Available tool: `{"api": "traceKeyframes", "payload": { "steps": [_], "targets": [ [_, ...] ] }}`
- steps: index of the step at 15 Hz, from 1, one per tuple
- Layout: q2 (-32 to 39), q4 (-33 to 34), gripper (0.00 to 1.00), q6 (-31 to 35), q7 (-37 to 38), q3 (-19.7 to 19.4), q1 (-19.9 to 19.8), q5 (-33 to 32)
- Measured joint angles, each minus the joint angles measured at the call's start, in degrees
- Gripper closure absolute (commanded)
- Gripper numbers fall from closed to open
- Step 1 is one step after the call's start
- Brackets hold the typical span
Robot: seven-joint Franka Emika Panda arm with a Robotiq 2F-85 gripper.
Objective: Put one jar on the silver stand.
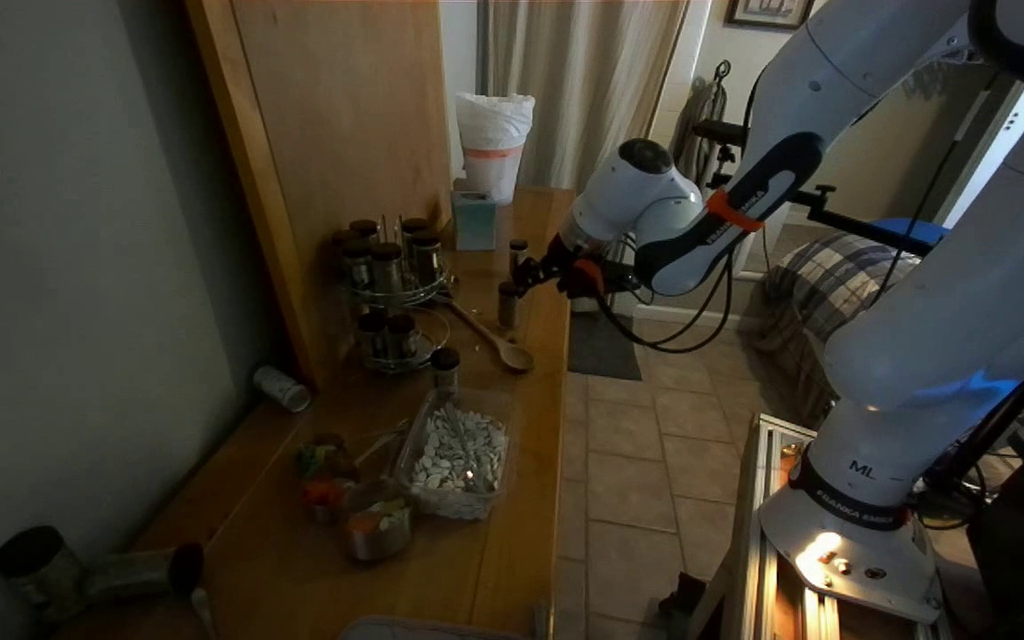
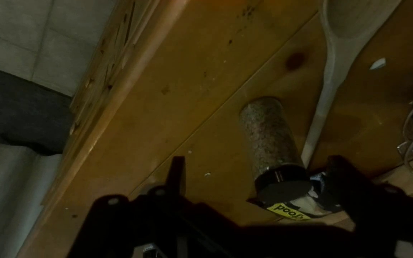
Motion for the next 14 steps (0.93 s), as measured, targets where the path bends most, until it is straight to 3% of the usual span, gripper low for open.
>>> {"api": "traceKeyframes", "payload": {
  "steps": [5, 14],
  "targets": [
    [2.39, 3.50, 0.00, -0.26, 7.23, 1.82, -2.48, -10.73],
    [10.21, 10.61, 0.00, -5.52, 27.01, 2.39, -1.79, -33.97]
  ]
}}
